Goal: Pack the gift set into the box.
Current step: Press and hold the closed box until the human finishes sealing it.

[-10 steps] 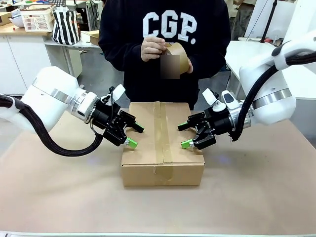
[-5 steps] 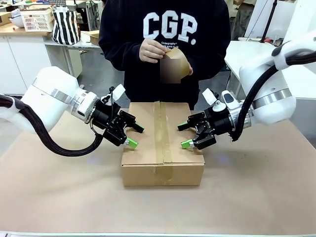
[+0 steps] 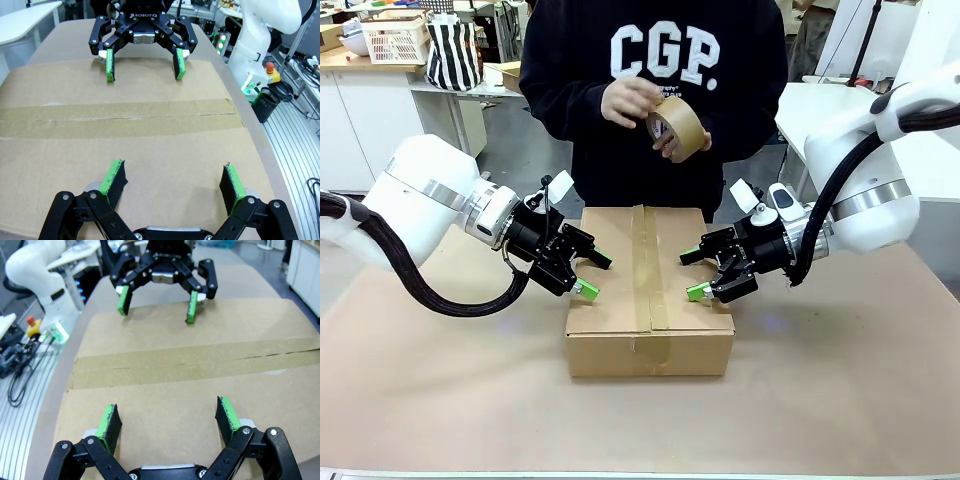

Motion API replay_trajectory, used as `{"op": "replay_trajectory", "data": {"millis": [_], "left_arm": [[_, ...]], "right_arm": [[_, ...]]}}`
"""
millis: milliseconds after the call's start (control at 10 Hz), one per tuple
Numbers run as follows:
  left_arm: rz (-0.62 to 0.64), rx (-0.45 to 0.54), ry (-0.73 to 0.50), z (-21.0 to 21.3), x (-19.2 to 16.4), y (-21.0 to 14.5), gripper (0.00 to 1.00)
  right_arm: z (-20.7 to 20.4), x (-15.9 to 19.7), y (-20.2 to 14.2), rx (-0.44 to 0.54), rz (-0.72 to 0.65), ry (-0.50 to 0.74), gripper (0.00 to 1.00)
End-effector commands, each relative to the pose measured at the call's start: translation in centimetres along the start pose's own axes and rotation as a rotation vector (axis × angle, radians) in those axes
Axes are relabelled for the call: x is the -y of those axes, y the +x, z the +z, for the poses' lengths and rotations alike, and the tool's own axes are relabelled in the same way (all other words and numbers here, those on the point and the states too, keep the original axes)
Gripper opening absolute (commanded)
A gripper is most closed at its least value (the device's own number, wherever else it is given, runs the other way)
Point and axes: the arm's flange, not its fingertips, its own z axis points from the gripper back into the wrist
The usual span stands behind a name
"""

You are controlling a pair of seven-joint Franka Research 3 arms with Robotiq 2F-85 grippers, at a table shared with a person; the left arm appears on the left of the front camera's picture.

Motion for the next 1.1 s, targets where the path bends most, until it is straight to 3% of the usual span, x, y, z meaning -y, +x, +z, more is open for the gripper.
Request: {"op": "replay_trajectory", "data": {"millis": [0,1000], "left_arm": [[0.004,0.008,0.003,-0.10,0.06,-0.18,1.00],[0.004,0.008,0.003,-0.10,0.06,-0.18,1.00]], "right_arm": [[0.04,-0.24,-0.23,0.004,0.017,-0.004,1.00],[0.04,-0.24,-0.23,0.004,0.017,-0.004,1.00]]}}
